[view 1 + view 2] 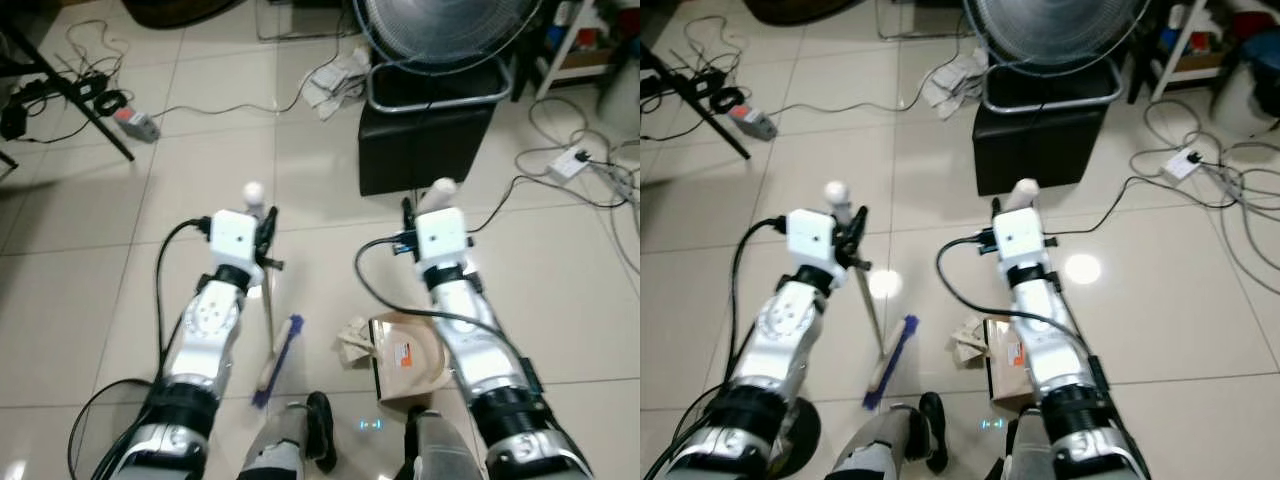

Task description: Sweep floor

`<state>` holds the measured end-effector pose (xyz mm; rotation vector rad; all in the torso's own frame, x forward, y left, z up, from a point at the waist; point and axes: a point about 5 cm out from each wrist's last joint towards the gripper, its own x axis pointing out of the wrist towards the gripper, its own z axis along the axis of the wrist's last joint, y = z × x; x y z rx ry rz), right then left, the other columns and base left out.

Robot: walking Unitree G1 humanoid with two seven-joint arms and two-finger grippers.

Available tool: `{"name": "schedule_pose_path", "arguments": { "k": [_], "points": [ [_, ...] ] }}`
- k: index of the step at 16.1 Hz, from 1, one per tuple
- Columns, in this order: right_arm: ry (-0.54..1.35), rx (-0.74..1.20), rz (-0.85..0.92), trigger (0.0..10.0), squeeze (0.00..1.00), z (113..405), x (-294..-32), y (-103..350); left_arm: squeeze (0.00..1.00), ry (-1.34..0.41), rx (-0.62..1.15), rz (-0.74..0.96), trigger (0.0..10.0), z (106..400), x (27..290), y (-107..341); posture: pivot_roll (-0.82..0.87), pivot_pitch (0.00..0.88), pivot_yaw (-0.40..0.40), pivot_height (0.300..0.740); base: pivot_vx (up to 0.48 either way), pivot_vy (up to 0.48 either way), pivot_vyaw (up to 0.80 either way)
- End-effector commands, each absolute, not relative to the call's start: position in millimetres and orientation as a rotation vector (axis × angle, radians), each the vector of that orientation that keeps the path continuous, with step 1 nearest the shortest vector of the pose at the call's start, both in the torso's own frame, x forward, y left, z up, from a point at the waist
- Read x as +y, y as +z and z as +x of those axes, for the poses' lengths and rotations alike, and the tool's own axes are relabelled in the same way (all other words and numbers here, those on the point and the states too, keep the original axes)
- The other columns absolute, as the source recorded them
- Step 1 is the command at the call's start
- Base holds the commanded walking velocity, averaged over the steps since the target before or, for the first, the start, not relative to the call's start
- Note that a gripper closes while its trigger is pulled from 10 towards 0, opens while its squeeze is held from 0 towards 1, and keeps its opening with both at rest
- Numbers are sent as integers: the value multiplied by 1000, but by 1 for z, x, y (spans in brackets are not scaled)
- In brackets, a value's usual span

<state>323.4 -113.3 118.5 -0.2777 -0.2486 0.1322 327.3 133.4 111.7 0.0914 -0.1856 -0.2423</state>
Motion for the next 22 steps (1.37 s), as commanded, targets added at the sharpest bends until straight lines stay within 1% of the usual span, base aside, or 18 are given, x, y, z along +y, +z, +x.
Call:
{"name": "schedule_pose_path", "arguments": {
  "k": [1,2,4,5,6,8,11,14,16,17,18,19,20,22],
  "points": [
    [152,-244,-280,10000,0,323,-107,115,0,-231,-149,85,10000,325,135,102,32,326,161,740,0,0,0],
    [154,-245,-275,10000,0,323,-105,114,0,-234,-149,69,10000,326,132,102,30,324,162,740,0,0,0],
    [160,-257,-249,10000,0,324,-102,114,0,-246,-161,-18,10000,329,121,104,24,316,162,740,0,0,0],
    [155,-256,-227,10000,0,324,-103,114,0,-229,-158,-114,10000,332,116,106,20,308,160,740,0,0,0],
    [152,-253,-212,10000,0,325,-104,114,0,-214,-157,-163,10000,334,115,107,18,303,159,740,0,0,0],
    [127,-252,-175,10000,0,326,-112,114,0,-212,-180,-283,10000,340,109,117,11,285,160,740,0,0,0],
    [109,-265,-150,10000,0,326,-125,115,0,-267,-231,-384,10000,347,105,132,3,259,157,740,0,0,0],
    [109,-270,-142,10000,0,323,-136,114,0,-346,-309,-341,10000,355,112,153,1,228,152,740,0,0,0],
    [102,-275,-130,10000,0,323,-144,115,0,-512,-381,-196,10000,358,120,175,-2,202,152,740,0,0,0],
    [102,-275,-130,10000,0,323,-144,115,0,-512,-381,-196,10000,358,120,175,-2,202,152,740,0,0,0],
    [93,-283,-121,10000,0,323,-150,118,0,-605,-426,-112,10000,361,132,195,-2,178,151,740,0,0,0],
    [79,-291,-109,10000,0,324,-155,120,0,-656,-466,-54,10000,365,144,216,-3,167,149,740,0,0,0],
    [75,-296,-100,10000,0,325,-157,122,0,-658,-496,-29,10000,369,152,230,-4,156,148,740,0,0,0],
    [77,-310,-74,10000,0,327,-159,127,0,-595,-535,22,10000,376,167,248,-10,139,147,740,0,0,0]
  ]
}}
